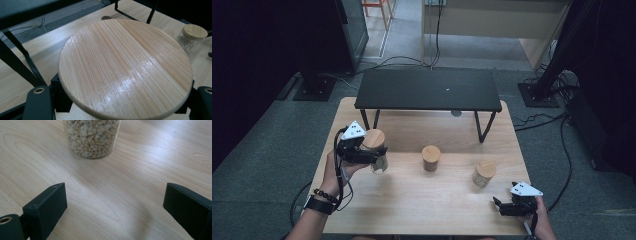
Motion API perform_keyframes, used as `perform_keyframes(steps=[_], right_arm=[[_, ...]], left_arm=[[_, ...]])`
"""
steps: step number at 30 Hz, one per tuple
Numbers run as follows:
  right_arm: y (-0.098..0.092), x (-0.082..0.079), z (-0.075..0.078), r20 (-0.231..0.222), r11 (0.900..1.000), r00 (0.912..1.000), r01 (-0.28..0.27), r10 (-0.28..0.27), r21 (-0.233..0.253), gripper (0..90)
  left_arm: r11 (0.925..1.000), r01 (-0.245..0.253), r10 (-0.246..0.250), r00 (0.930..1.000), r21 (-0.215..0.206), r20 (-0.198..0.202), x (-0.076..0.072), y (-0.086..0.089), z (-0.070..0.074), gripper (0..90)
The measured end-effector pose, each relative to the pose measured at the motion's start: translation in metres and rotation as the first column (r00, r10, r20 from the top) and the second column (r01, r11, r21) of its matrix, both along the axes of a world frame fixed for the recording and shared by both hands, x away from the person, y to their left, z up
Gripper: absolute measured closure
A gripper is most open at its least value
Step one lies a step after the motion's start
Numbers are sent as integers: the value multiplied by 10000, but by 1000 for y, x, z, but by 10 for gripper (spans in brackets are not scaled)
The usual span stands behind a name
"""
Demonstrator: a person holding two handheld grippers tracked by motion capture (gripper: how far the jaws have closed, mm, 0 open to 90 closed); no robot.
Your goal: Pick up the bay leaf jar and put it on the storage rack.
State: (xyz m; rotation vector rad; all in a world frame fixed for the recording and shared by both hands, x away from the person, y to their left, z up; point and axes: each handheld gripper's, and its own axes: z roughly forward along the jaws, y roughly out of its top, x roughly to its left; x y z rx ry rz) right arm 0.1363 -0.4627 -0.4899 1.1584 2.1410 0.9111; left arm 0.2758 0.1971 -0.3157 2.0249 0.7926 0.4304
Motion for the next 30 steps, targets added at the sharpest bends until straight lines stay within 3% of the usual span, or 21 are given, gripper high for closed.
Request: perform_keyframes(steps=[10, 19, 30], right_arm=[[2, 0, 0, -29, 10000, 10000, 91, -91, -40, 24], [1, 2, 1, -82, 10000, 10000, 38, -38, -39, 20], [-1, 3, 1, -121, 10000, 9999, -87, 87, 5, 20]], left_arm=[[10000, 80, -78, 9992, -48, 391, 5, -9, 43, 252], [9995, 124, -141, 9980, 287, 620, 17, -24, 76, 252], [9999, -46, 35, 9973, 154, 740, 33, -29, 101, 252]])
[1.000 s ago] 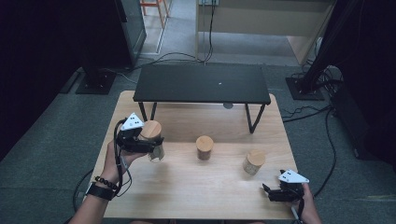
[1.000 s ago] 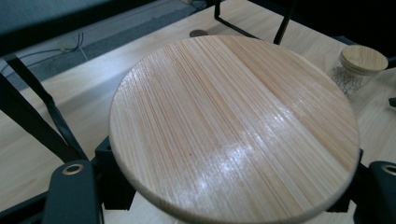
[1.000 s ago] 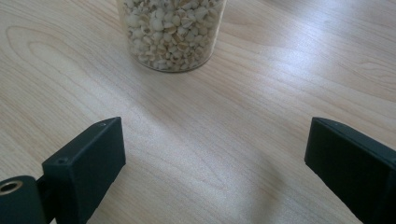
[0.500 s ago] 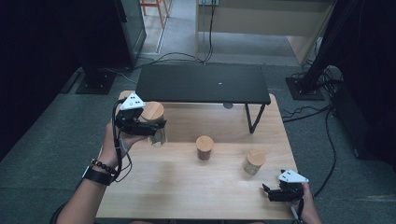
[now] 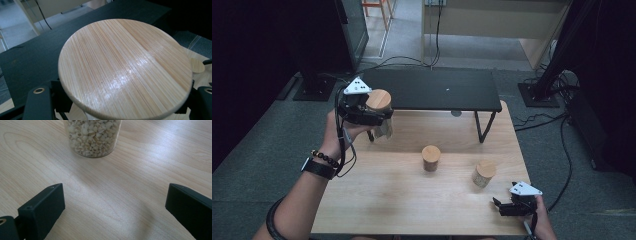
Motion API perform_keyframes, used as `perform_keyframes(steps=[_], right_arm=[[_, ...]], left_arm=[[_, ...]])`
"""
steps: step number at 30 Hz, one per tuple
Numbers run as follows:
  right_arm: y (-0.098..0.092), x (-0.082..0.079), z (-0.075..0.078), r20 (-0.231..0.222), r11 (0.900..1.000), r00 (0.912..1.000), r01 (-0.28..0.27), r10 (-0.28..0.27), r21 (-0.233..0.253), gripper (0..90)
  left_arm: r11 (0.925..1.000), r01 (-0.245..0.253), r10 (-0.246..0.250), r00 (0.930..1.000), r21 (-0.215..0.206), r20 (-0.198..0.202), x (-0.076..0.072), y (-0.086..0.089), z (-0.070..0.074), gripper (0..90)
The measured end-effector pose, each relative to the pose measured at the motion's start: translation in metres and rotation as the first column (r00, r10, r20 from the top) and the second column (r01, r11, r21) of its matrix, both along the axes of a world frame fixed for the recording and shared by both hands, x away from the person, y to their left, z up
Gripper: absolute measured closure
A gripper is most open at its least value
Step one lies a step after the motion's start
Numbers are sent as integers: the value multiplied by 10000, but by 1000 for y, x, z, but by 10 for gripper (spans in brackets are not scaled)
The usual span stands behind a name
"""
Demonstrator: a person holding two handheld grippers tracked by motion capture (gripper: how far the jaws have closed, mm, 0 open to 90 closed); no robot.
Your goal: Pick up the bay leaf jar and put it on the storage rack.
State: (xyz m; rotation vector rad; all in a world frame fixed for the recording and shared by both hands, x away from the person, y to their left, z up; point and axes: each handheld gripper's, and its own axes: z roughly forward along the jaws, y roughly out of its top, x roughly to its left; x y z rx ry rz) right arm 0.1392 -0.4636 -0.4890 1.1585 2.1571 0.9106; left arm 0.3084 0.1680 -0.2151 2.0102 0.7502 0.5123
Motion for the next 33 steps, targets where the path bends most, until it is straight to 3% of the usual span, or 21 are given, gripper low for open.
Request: perform_keyframes(steps=[14, 22, 33], right_arm=[[-1, 1, 1, -64, 10000, 9999, -83, 83, 3, 22], [0, 1, 1, -66, 10000, 10000, -49, 49, -7, 22], [1, 2, 1, -96, 10000, 9999, -67, 67, -64, 22]], left_arm=[[9989, -386, 382, 9992, -279, -124, 25, 0, 16, 252], [9986, -530, 531, 9985, 51, -121, 44, -5, 30, 252], [9960, -896, 895, 9957, -28, -244, 73, -14, 37, 252]])
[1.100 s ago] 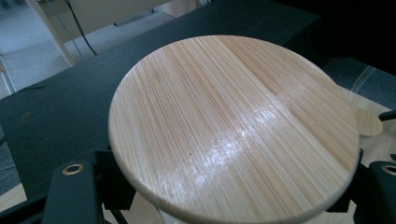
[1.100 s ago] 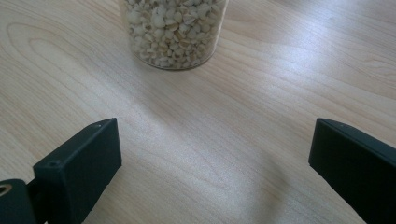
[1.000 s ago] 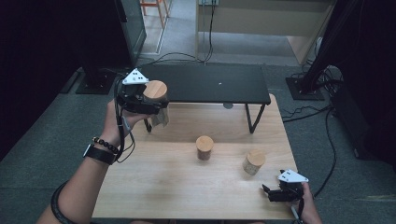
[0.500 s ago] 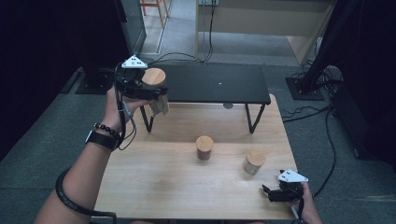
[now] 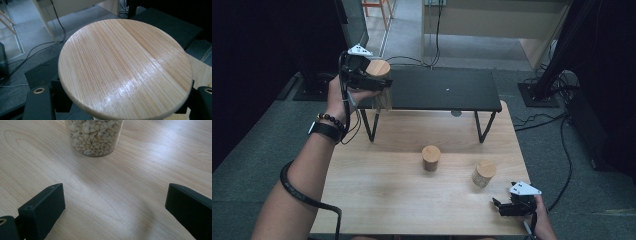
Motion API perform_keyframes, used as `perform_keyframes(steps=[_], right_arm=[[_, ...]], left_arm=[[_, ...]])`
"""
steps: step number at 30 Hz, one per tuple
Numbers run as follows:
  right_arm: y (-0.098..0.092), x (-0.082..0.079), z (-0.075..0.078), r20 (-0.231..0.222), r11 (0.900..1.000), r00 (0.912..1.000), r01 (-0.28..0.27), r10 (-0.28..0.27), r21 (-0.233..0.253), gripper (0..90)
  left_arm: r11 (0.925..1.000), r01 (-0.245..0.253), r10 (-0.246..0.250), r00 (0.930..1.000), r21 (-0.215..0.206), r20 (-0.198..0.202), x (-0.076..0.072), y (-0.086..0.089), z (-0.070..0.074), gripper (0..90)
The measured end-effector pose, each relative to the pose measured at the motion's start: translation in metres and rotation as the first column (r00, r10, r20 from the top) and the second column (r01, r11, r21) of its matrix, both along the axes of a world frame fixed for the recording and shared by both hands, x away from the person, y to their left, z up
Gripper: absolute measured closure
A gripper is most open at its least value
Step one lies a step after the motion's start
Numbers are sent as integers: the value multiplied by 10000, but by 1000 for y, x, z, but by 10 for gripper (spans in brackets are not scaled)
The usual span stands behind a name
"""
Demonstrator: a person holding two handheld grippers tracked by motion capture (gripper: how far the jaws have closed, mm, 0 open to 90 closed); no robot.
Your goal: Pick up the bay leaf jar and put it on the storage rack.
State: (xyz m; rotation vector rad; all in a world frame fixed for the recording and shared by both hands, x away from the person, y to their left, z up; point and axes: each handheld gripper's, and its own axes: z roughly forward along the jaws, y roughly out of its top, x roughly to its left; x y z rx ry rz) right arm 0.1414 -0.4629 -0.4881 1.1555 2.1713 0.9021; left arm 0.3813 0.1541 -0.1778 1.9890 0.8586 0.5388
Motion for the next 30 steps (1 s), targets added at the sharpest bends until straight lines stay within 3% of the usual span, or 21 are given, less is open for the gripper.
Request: perform_keyframes(steps=[2, 14, 24, 30], right_arm=[[0, 0, 0, -1, 10000, 10000, 13, -13, 7, 22], [0, 0, 0, -2, 10000, 10000, 90, -90, 38, 22], [0, 0, 0, -4, 10000, 10000, 78, -78, 39, 22], [1, 0, -1, 34, 9999, 9999, 133, -133, 38, 22]], left_arm=[[9999, -47, 47, 10000, -130, -49, 6, -1, -1, 252], [9995, -290, 290, 9996, 112, 2, 35, -14, -2, 252], [9964, -833, 828, 9962, -174, -256, 58, -14, -8, 252], [9883, -1481, 1475, 9889, -369, -171, 61, -16, -13, 252]])
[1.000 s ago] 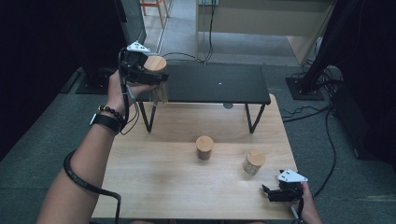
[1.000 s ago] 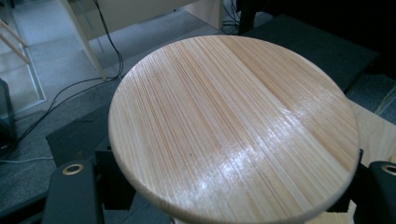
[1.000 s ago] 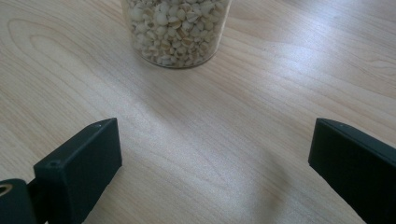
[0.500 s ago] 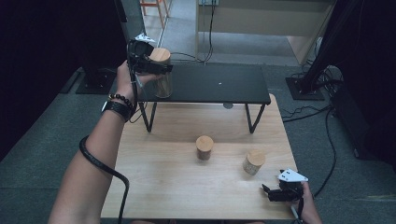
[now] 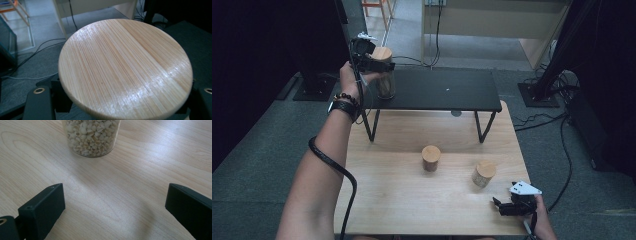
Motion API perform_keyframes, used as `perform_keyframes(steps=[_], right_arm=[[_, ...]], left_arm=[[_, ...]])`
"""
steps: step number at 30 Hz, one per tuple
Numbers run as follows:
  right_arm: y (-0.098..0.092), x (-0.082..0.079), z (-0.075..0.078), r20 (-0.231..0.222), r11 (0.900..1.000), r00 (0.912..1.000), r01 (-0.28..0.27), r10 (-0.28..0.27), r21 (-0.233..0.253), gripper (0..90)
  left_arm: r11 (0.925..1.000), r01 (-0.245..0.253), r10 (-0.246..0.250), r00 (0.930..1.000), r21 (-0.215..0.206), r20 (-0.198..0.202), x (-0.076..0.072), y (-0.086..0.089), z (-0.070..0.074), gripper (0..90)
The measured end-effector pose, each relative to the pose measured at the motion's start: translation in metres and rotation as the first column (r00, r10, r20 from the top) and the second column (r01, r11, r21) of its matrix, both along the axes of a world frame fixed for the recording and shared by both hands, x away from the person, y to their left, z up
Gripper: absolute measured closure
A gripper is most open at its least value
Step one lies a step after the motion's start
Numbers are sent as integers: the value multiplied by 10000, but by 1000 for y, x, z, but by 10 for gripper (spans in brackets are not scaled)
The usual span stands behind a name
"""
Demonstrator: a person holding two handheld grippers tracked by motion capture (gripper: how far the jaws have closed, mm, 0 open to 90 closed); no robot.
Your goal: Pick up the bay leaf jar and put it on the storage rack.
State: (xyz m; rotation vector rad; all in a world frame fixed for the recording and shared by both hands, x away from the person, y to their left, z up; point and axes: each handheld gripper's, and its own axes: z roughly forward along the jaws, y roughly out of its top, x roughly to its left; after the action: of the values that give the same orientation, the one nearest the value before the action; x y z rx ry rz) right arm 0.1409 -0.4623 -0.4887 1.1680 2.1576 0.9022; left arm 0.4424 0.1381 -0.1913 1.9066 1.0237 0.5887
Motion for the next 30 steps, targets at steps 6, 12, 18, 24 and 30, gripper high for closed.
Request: perform_keyframes(steps=[6, 12, 18, 24, 30], right_arm=[[1, 0, 0, 20, 10000, 10000, 8, -8, -50, 22], [1, 0, 0, 16, 10000, 10000, -15, 15, -37, 23], [1, 0, 0, 3, 10000, 10000, -4, 4, -42, 23], [1, 0, 0, -3, 10000, 10000, -12, 12, -66, 23], [1, -1, 0, 11, 10000, 10000, -27, 27, -63, 23]], left_arm=[[9995, -302, 302, 9995, -113, 26, 2, 1, -6, 252], [9994, -332, 331, 9994, 38, 140, 0, 1, -10, 252], [9991, -425, 423, 9988, 73, 260, -3, -1, -12, 216], [9979, -637, 641, 9970, -102, 434, -10, -1, -17, 105], [9984, -565, 562, 9967, 25, 591, -20, 7, -19, 105]])
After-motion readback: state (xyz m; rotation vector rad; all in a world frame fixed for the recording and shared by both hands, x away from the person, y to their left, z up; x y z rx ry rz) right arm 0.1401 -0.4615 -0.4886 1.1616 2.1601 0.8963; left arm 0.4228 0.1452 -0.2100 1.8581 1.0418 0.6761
